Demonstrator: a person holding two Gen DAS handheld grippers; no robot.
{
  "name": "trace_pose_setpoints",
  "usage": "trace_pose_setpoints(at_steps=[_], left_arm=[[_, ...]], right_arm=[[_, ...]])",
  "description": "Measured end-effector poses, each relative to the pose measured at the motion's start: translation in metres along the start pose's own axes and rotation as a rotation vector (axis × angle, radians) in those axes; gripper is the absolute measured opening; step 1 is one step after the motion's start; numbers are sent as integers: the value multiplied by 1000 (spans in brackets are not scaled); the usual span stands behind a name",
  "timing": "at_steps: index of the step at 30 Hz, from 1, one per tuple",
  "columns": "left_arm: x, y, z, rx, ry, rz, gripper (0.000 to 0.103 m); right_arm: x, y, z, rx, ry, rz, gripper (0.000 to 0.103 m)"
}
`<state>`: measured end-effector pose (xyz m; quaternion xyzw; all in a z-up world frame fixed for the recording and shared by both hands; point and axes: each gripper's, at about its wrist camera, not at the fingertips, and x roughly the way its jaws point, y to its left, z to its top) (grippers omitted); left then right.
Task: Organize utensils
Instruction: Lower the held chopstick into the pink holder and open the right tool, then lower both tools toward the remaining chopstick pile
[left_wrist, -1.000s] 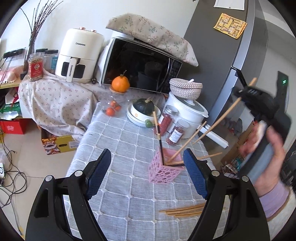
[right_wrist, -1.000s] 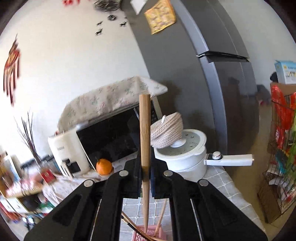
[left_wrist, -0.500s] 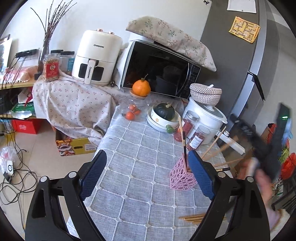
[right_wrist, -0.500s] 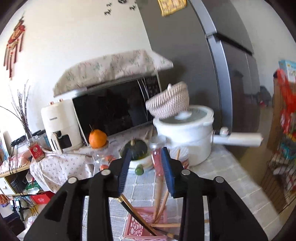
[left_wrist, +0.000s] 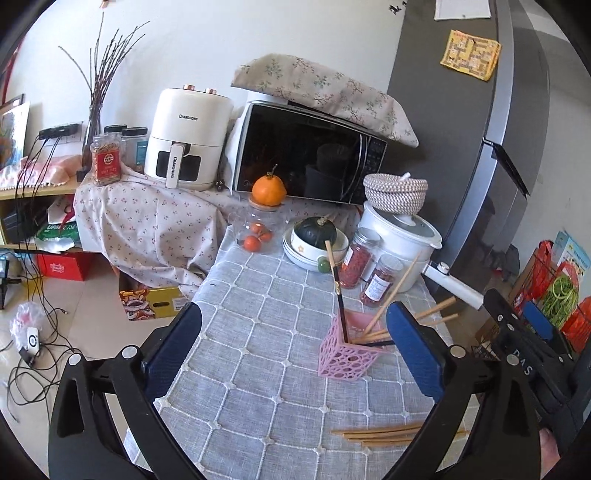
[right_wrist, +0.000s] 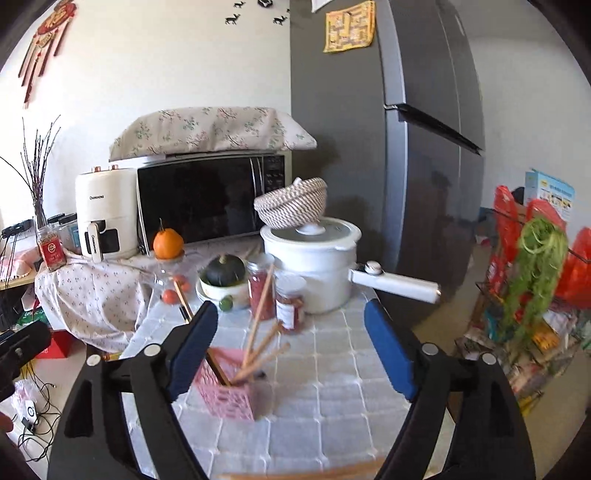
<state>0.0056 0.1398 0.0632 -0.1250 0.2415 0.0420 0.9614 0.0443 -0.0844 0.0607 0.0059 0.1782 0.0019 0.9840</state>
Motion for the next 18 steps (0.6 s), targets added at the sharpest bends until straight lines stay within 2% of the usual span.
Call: trace_pose_setpoints(at_steps=[9, 18], left_arm=[[-8, -37, -24, 75, 27, -1, 96], [-11, -69, -49, 181, 64, -1, 96]], right_arm=[[-26, -26, -27, -11, 61, -56, 96], [-44, -64, -50, 46, 138, -104, 97]])
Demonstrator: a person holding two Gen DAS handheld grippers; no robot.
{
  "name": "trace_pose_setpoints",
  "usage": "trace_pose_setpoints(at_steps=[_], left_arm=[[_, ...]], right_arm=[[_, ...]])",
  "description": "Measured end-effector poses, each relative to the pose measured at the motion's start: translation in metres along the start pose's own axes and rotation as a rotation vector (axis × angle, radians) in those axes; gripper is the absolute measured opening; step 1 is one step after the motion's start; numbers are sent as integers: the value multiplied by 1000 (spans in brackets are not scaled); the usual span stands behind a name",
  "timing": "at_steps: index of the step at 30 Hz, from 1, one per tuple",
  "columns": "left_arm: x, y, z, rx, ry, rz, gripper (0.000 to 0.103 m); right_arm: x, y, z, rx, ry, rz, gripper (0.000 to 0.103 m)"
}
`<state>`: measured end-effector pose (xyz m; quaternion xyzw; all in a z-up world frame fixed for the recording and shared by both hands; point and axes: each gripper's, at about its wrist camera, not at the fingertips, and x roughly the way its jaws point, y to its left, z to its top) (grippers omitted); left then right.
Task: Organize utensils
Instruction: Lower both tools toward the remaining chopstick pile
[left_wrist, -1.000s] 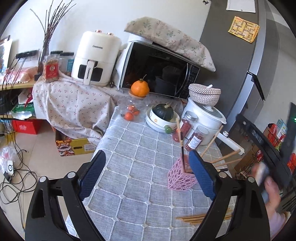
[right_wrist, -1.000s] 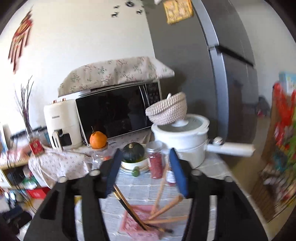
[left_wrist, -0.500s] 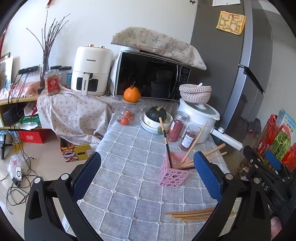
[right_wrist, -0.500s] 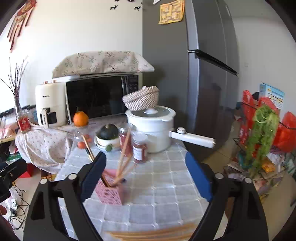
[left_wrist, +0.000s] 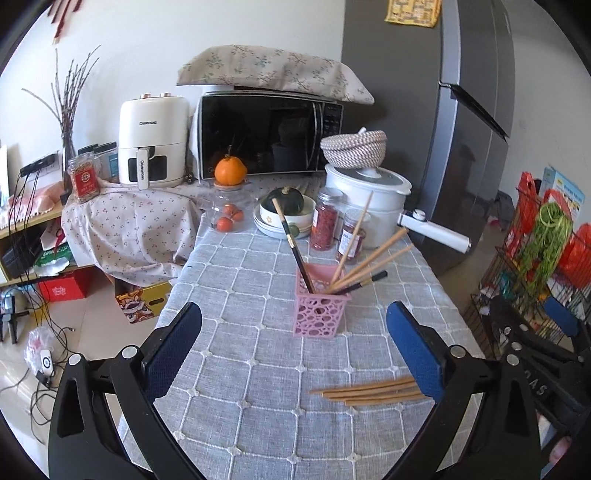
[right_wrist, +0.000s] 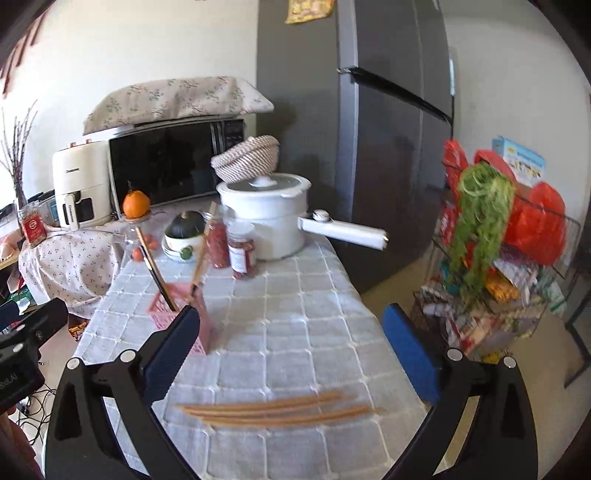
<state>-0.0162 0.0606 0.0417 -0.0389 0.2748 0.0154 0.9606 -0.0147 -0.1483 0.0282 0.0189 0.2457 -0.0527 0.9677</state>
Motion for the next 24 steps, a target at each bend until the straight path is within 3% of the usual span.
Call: trace_pose_setpoints(at_steps=[9, 15, 20, 24], left_arm=[[22, -40, -21, 136, 101, -41, 96], [67, -89, -40, 296, 330, -205, 96], [97, -118, -52, 338, 417, -237, 96], [123, -146, -60, 385, 526, -285, 96]], right_arm=[[-1, -56, -38, 75, 124, -52, 97], [5, -106, -81, 204, 288, -72, 97], [16, -136, -111, 310, 419, -78, 97], [16, -146, -115, 349, 428, -80, 97]])
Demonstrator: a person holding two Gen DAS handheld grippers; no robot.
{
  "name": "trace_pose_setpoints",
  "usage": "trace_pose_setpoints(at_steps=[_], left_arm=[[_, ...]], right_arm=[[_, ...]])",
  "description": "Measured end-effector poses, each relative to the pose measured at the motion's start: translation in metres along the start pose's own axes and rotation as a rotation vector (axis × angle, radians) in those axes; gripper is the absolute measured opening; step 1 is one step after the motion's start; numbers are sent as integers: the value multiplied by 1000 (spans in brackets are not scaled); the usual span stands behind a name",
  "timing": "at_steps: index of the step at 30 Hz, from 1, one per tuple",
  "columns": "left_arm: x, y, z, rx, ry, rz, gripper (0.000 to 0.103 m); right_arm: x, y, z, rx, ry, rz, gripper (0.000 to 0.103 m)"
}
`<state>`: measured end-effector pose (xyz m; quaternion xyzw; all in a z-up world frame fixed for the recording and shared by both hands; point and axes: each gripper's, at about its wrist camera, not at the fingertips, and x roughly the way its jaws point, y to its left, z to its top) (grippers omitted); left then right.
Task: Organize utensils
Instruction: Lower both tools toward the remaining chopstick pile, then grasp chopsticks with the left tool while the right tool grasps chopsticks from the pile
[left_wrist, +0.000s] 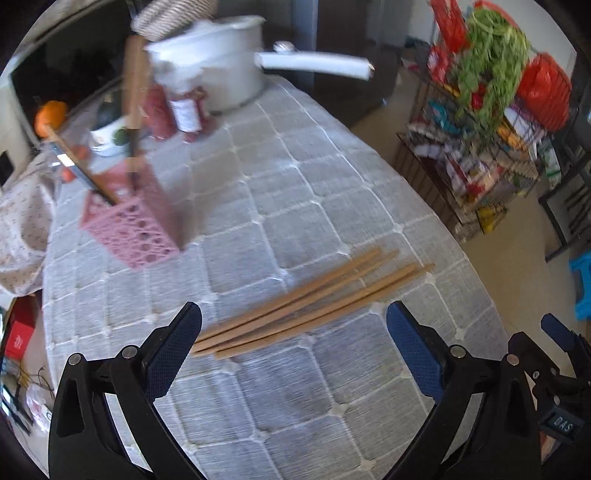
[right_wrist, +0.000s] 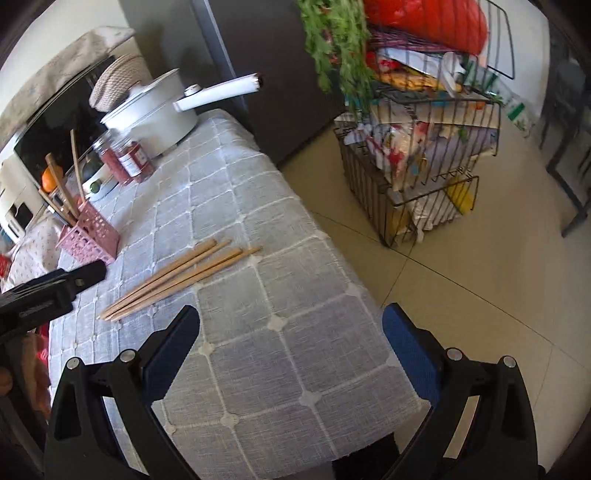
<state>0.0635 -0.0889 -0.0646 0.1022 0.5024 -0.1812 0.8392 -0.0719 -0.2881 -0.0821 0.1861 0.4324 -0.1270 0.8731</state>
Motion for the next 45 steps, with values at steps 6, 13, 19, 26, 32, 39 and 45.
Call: trace_pose_setpoints(at_steps=[6, 13, 19, 26, 32, 39, 45], left_arm=[[34, -35, 30, 129, 122, -46, 96], [74, -39, 61, 169, 280, -59, 95], [96, -38, 66, 205, 352, -70, 84], [111, -32, 62, 224, 369, -57, 74], [118, -22, 66, 206, 376, -71, 70], [126, -17, 69, 216, 376, -78, 64], [124, -26, 68, 260, 385, -109, 44]], right_arm=[[7, 3, 1, -3, 28, 16, 97], [17, 16, -1, -47, 78, 51, 97], [26, 16, 0, -32, 114, 60, 97], [33, 20, -2, -32, 146, 69, 97], [36, 21, -1, -31, 158, 67, 97], [41, 22, -2, -28, 175, 64, 97], [46, 25, -1, -29, 190, 60, 97]])
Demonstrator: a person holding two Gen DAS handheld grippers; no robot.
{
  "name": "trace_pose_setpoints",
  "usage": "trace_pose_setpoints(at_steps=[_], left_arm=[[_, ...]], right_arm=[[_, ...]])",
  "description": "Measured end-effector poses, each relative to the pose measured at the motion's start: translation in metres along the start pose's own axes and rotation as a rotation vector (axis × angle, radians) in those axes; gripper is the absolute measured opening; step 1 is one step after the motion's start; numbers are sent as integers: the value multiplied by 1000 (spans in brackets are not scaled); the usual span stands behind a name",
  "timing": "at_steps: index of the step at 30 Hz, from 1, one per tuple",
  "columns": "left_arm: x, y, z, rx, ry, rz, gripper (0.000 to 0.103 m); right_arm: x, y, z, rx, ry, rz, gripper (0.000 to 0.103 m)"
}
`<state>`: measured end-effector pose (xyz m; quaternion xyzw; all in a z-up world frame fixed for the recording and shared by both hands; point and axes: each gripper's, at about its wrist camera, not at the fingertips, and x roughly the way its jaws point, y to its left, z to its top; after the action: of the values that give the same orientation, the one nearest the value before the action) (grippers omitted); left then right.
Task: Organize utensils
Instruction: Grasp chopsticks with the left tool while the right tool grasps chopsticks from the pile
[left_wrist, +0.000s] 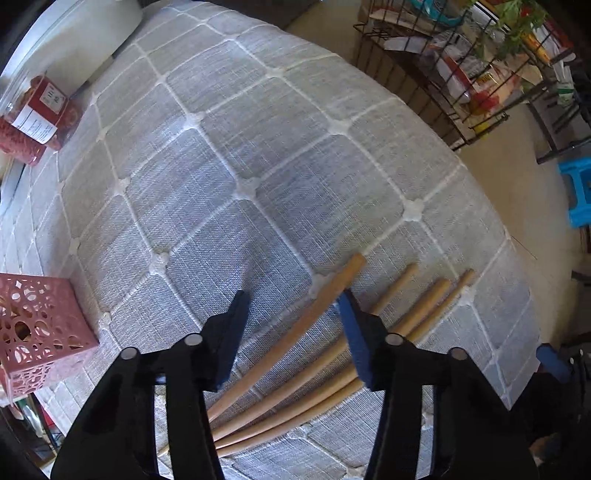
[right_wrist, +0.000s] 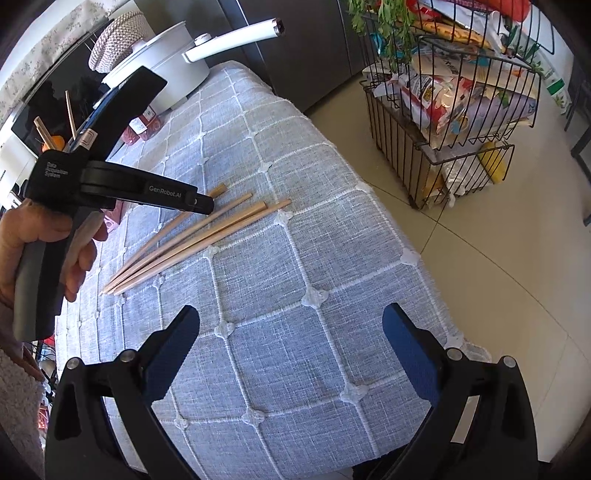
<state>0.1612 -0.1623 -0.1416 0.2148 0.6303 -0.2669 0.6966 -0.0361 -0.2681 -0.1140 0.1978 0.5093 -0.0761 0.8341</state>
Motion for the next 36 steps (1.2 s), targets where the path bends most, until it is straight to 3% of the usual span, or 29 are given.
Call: trace_pose_setpoints(at_steps=[2, 3, 10, 18, 25, 28, 30, 32, 33, 36], left_arm=[[-1, -2, 0, 10, -7, -23, 32], [-1, -4, -1, 14, -11, -35, 21], [-16, -10, -30, 28, -109, 20, 9], [-94, -10, -112, -12, -364, 52, 7], [-169, 1, -195, -126, -607, 64, 7], [-185, 0, -220, -168, -691, 45, 7], [-190, 2, -230, -191, -730, 37, 7], [-199, 10, -242, -215, -773, 21, 7], [-203, 14, -247, -225, -791, 12, 7], [-208, 24, -253, -239, -819, -19, 7]], right_arm=[[2, 0, 0, 4, 3, -7, 97], [2, -1, 1, 7, 4, -8, 97], [10, -10, 3, 76, 41, 3, 97], [14, -9, 12, 127, 37, -7, 97], [26, 21, 63, 129, 45, -28, 96], [48, 28, 90, 202, 139, 1, 74], [68, 27, 101, 274, 231, 28, 54], [83, 27, 104, 315, 282, 22, 43], [88, 26, 106, 326, 295, 5, 38], [95, 28, 110, 346, 284, -23, 37]])
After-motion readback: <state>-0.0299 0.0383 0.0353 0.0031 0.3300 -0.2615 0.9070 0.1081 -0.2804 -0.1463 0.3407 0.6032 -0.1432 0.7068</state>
